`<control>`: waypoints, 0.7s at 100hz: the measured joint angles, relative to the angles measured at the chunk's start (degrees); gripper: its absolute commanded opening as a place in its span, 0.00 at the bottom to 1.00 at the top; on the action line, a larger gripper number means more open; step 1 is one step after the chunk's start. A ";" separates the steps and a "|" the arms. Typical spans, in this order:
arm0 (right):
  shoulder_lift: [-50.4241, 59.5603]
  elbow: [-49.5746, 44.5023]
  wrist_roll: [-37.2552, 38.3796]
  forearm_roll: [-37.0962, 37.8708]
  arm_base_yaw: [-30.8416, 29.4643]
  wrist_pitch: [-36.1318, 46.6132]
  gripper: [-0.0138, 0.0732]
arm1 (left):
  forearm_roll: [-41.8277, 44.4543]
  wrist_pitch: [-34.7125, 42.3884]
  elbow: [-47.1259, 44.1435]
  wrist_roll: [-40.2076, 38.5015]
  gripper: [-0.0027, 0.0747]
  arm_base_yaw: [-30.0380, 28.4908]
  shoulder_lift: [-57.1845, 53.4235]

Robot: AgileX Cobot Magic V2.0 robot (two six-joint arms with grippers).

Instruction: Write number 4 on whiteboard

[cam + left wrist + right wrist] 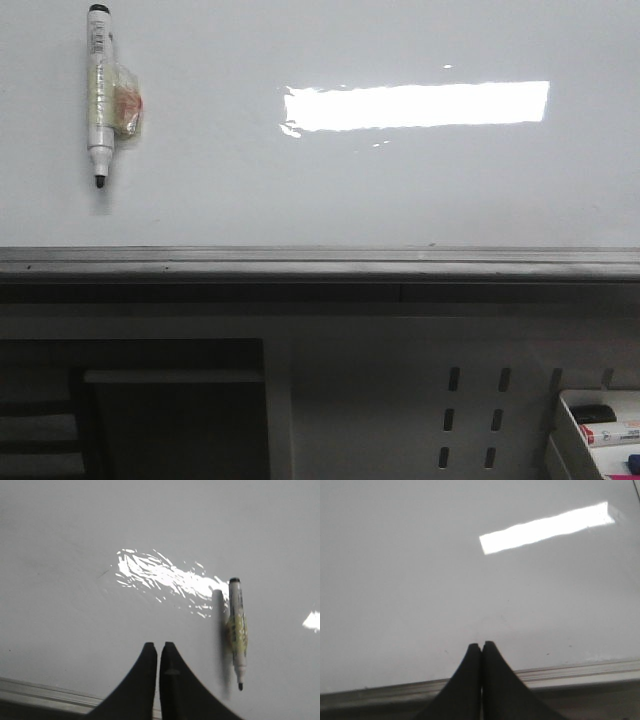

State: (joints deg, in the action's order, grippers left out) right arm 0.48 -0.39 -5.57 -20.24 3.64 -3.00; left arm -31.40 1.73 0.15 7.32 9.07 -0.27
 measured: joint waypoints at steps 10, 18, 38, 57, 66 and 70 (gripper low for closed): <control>0.00 0.00 0.00 -6.61 0.00 0.88 0.09 | -7.88 1.64 0.00 0.00 0.01 0.00 0.00; 0.00 0.24 0.00 -8.33 0.00 -0.87 0.11 | -9.92 0.97 0.57 0.00 0.01 0.00 0.00; -5.16 8.96 -0.10 -4.50 0.00 -11.71 0.11 | -2.66 -9.00 10.46 0.00 0.01 0.00 2.48; -18.11 19.14 -0.10 -2.23 0.00 -19.86 0.11 | 5.54 -19.47 21.55 0.70 0.01 0.00 13.65; -22.64 22.69 -0.10 -2.11 0.00 -22.02 0.11 | 6.47 -22.01 24.80 2.95 0.01 0.00 18.76; -23.92 23.96 -0.10 -2.11 0.00 -22.93 0.11 | 6.47 -22.51 25.84 3.62 0.01 0.00 20.48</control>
State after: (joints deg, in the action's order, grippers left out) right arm -23.44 23.57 -5.67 -22.35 3.64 -25.93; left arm -24.92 -20.78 25.99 10.94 9.07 20.21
